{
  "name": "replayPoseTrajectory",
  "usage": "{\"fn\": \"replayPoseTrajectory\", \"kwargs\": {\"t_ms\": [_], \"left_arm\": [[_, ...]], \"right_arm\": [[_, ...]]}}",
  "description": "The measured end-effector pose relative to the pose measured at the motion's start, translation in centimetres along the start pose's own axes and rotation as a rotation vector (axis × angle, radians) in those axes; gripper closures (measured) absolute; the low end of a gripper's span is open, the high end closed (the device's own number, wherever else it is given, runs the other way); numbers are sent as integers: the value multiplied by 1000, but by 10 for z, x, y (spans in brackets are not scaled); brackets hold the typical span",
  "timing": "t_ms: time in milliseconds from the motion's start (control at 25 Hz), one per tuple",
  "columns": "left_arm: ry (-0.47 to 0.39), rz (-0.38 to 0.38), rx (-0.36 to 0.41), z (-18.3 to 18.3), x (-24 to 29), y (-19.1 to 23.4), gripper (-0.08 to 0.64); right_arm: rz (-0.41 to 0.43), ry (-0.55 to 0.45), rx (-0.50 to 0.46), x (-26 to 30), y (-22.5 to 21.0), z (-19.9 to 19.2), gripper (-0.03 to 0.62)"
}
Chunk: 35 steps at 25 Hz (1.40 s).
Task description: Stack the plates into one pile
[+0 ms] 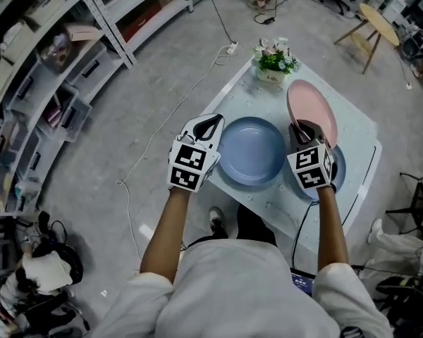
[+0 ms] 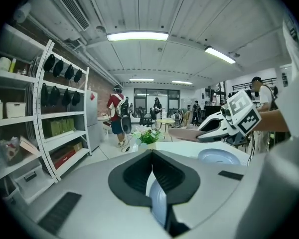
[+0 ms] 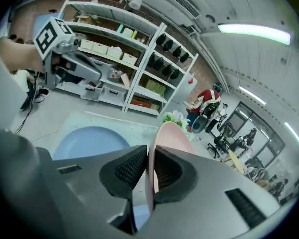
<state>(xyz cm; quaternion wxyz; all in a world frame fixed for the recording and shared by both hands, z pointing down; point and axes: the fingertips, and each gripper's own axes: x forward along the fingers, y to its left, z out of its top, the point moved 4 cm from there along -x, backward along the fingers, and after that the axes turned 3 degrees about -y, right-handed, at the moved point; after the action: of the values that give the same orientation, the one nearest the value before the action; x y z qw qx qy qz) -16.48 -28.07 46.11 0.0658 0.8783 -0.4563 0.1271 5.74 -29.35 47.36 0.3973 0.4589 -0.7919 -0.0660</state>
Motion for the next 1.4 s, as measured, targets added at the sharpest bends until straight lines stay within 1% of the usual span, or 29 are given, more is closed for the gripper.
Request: {"fn": "replayPoseTrajectory", "kwargs": {"t_ms": [160, 320, 480, 560, 720, 840, 920, 1080, 1160, 1240, 1320, 1400], "left_arm": [[-13, 0, 4, -6, -38, -8, 543], [-14, 16, -4, -13, -64, -13, 543], [-4, 39, -15, -23, -82, -13, 543], [6, 49, -22, -29, -92, -9, 543], [20, 66, -32, -41, -109, -8, 543], [29, 72, -34, -49, -117, -5, 543], [33, 77, -35, -51, -120, -4, 543], [37, 79, -38, -51, -122, -6, 543], [37, 78, -41, -51, -123, -8, 543], [38, 75, -42, -51, -122, -7, 543], [43, 72, -44, -53, -123, -7, 543], [54, 63, -52, -58, -123, -10, 543]], "right_arm": [[34, -35, -51, -28, 55, 16, 533], [84, -35, -127, -38, 98, 19, 529], [141, -16, -238, -35, 137, 13, 529], [169, -5, -277, -30, 155, 13, 529], [225, 12, -331, -23, 186, 12, 526], [245, 14, -355, -17, 205, 10, 526], [269, 28, -343, -13, 214, 7, 528], [345, 68, -293, -6, 230, -5, 529], [377, 101, -260, -2, 237, -13, 509], [403, 146, -174, 6, 238, -21, 476], [433, 180, -43, 11, 235, -24, 420], [455, 184, 61, 6, 231, -27, 377]]}}
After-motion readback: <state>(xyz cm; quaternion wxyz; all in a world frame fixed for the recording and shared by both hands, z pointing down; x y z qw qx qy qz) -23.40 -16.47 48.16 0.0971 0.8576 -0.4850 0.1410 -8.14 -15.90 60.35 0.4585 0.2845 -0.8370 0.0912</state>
